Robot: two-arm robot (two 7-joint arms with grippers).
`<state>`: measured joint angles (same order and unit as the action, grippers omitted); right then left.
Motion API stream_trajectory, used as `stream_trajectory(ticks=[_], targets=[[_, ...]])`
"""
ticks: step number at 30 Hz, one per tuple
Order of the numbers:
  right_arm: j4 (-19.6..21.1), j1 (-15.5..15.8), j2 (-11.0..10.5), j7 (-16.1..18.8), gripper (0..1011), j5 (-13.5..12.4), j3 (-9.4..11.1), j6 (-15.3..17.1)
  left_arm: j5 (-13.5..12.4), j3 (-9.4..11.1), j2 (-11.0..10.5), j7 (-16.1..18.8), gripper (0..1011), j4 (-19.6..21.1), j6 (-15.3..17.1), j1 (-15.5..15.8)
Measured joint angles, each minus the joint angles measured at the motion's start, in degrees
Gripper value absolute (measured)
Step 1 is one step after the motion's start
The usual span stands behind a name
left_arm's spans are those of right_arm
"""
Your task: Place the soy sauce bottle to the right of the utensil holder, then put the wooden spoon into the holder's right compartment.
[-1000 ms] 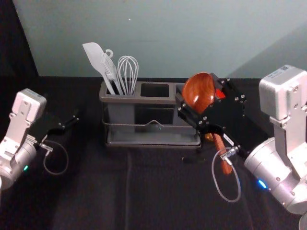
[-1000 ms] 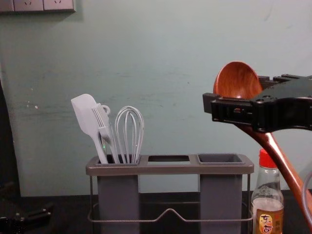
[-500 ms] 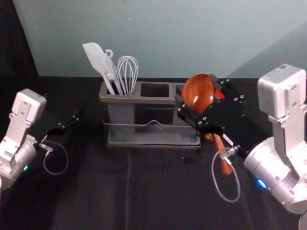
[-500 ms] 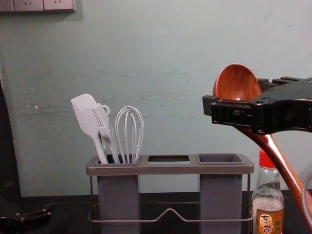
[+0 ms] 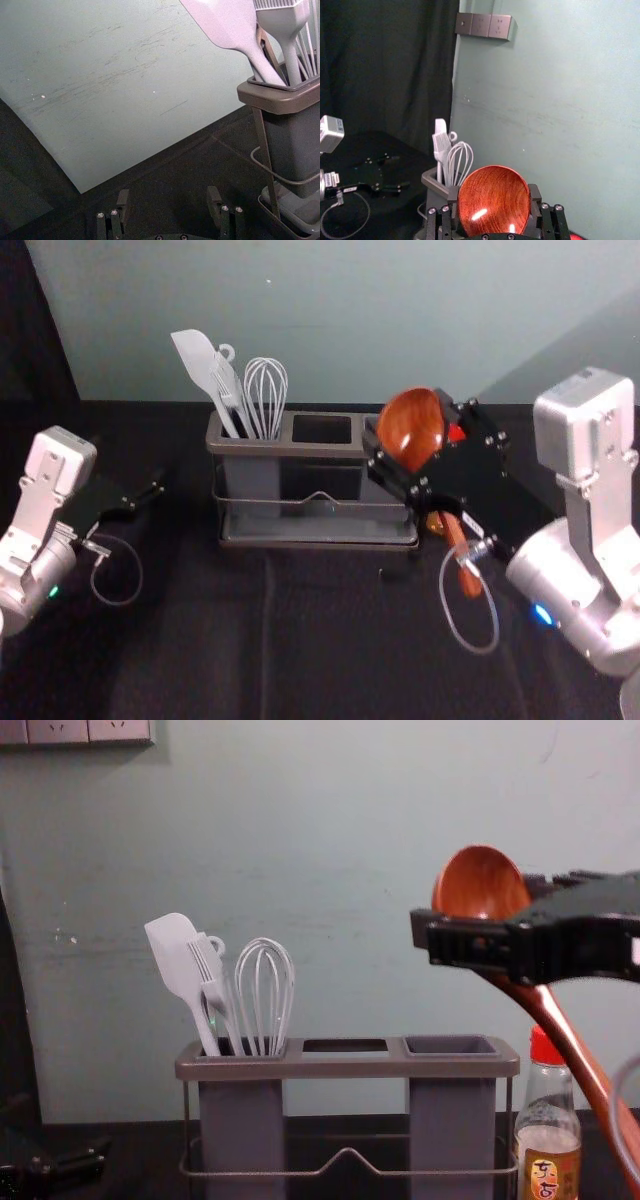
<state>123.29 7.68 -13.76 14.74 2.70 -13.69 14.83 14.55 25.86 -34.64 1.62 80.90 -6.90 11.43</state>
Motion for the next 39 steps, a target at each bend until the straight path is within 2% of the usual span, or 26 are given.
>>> stream_trajectory(ticks=[4,8,12,16,19,27,39], targets=[[-1.4,-2.8,-0.3,0.5,838,0.0,-0.5,0.0,0.0,0.0,0.0,0.0,1000,0.0,0.0,0.0],[-4.9,-8.3,-0.6,1.7,838,-0.3,-1.1,0.2,0.0,0.0,0.0,0.0,1000,0.0,0.0,0.0],[-9.4,-13.8,-0.1,3.0,837,-2.2,-1.2,-1.1,0.0,0.0,0.0,0.0,1000,0.0,0.0,0.0],[-12.5,-17.2,0.5,3.7,838,-3.7,-1.1,-2.5,0.0,0.0,0.0,0.0,1000,0.0,0.0,0.0],[-16.0,-20.7,1.0,4.6,838,-5.3,-1.3,-4.5,0.0,0.0,0.0,0.0,1000,0.0,0.0,0.0],[-23.9,-26.4,0.9,7.2,838,-8.2,-2.0,-10.1,0.0,0.0,0.0,0.0,1001,0.0,0.0,0.0],[-34.9,-31.4,2.4,10.8,838,-15.2,-2.1,-20.2,0.0,0.0,0.0,0.0,1000,0.0,0.0,0.0]])
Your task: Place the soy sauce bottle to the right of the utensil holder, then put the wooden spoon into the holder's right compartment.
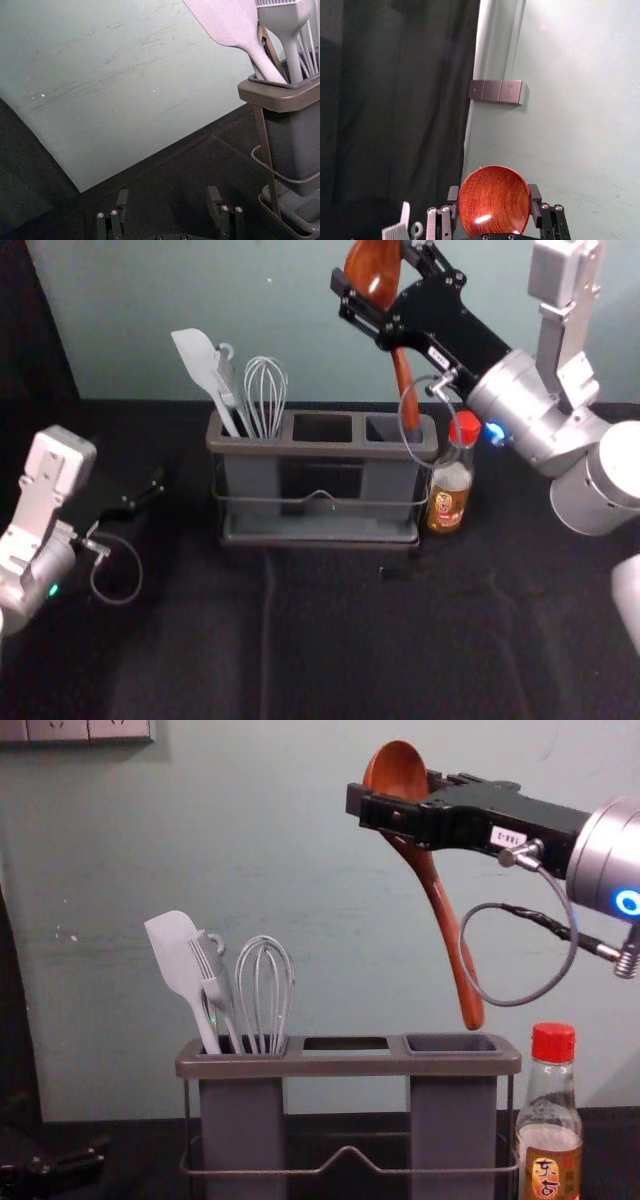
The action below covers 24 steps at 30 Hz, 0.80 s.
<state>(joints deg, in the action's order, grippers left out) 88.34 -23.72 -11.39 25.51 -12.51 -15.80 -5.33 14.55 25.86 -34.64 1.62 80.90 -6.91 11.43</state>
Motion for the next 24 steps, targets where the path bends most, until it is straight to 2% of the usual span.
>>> stream_trajectory(ticks=[13,24], targets=[[-8.2,-2.3,2.1,-0.5,838,-3.5,-0.7,-8.2,0.0,0.0,0.0,0.0,1000,0.0,0.0,0.0],[-13.2,-1.4,3.2,-0.6,838,-5.7,-1.3,-14.8,0.0,0.0,0.0,0.0,1000,0.0,0.0,0.0]])
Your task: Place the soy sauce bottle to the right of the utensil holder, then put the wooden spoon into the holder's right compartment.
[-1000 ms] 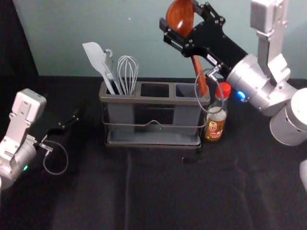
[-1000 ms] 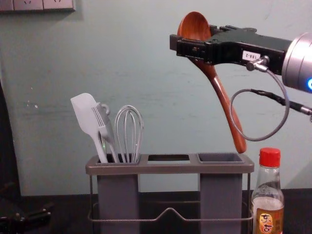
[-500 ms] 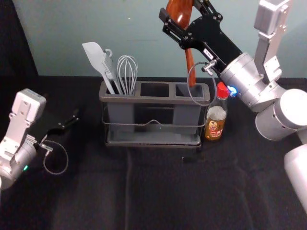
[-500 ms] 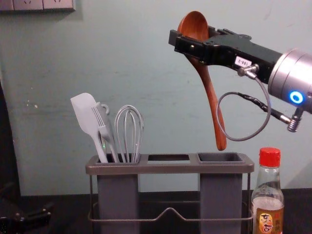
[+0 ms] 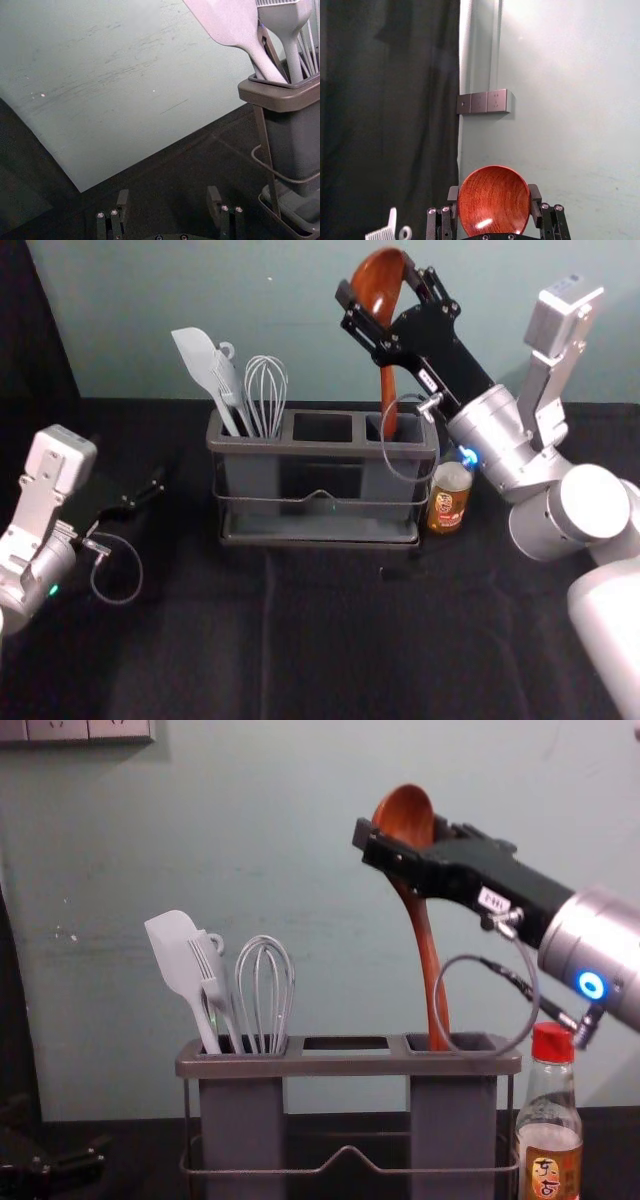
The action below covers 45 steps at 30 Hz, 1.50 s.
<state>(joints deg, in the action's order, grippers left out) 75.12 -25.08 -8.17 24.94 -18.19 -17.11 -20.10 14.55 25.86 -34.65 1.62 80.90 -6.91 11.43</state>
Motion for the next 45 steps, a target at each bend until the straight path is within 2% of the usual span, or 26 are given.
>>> stream_trajectory(ticks=[10,25,45], targets=[[-1.7,1.9,0.0,-0.8,838,0.3,0.1,-1.2,0.0,0.0,0.0,0.0,1000,0.0,0.0,0.0],[-1.6,5.0,-0.4,-2.0,838,2.9,0.1,-2.4,0.0,0.0,0.0,0.0,1000,0.0,0.0,0.0],[-1.6,5.3,0.0,-2.4,837,4.1,-0.1,-1.2,0.0,0.0,0.0,0.0,1000,0.0,0.0,0.0]])
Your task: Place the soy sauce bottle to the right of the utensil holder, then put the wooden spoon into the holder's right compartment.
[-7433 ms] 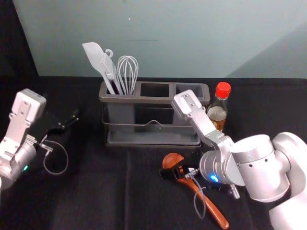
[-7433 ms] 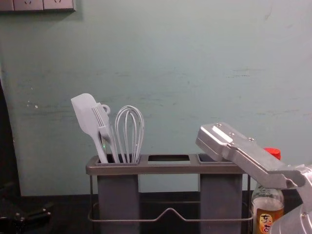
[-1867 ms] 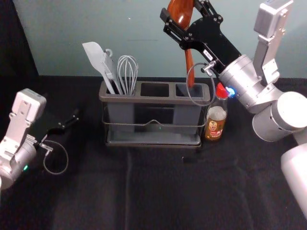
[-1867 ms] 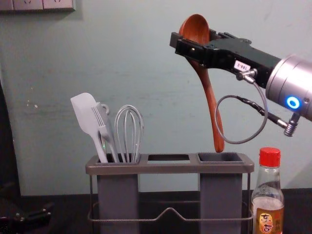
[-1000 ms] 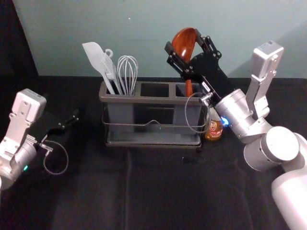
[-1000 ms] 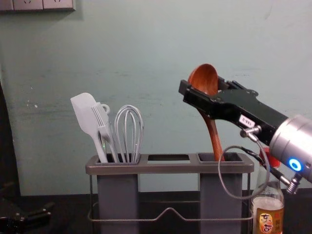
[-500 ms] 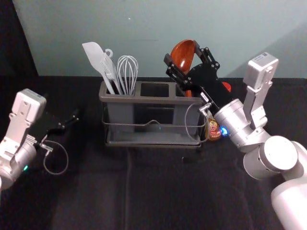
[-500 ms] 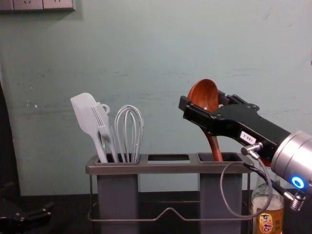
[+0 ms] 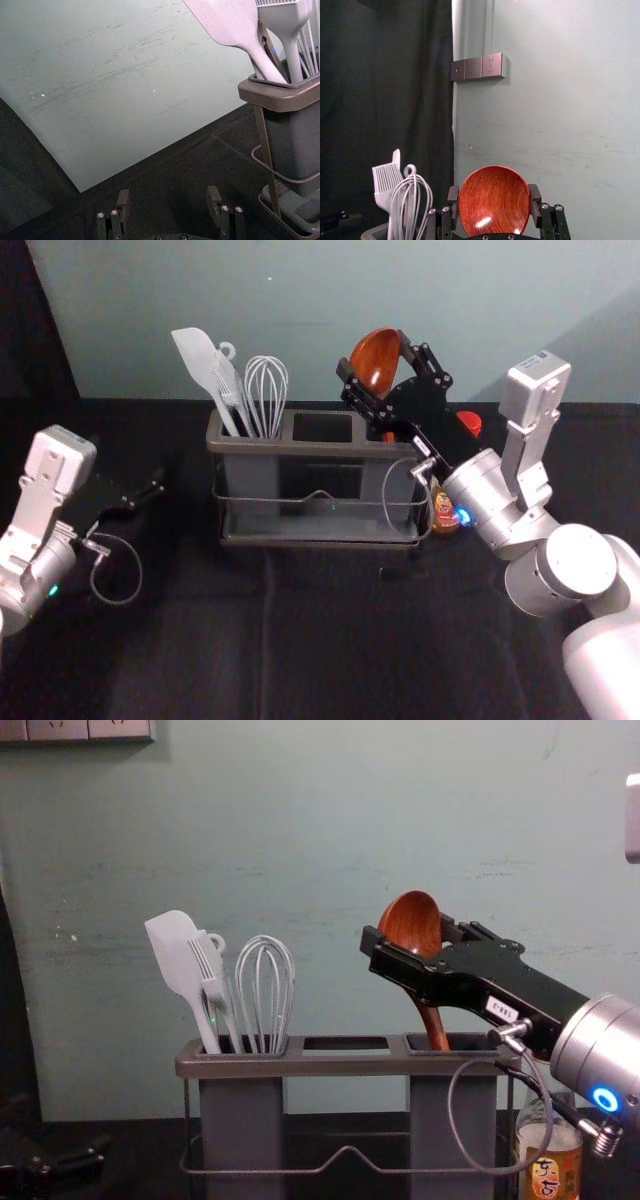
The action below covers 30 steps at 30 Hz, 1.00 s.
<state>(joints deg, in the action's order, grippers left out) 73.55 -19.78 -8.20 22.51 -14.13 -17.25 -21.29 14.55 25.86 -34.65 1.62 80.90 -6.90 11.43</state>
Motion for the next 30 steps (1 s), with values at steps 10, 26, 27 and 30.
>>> stream_trajectory(ticks=[10,26,27,30], targets=[[0.1,0.0,-0.1,-0.2,895,0.6,-0.2,0.2,0.0,0.0,0.0,0.0,1000,0.0,0.0,0.0],[4.4,-0.2,1.3,0.5,1002,-1.8,1.5,-3.6,0.0,0.0,0.0,0.0,1000,0.0,0.0,0.0],[5.6,-0.2,1.2,0.0,1002,-1.8,1.8,-3.6,0.0,0.0,0.0,0.0,1000,0.0,0.0,0.0],[8.4,0.0,0.8,-0.8,1002,-1.7,2.7,-3.5,0.0,0.0,0.0,0.0,1000,0.0,0.0,0.0]])
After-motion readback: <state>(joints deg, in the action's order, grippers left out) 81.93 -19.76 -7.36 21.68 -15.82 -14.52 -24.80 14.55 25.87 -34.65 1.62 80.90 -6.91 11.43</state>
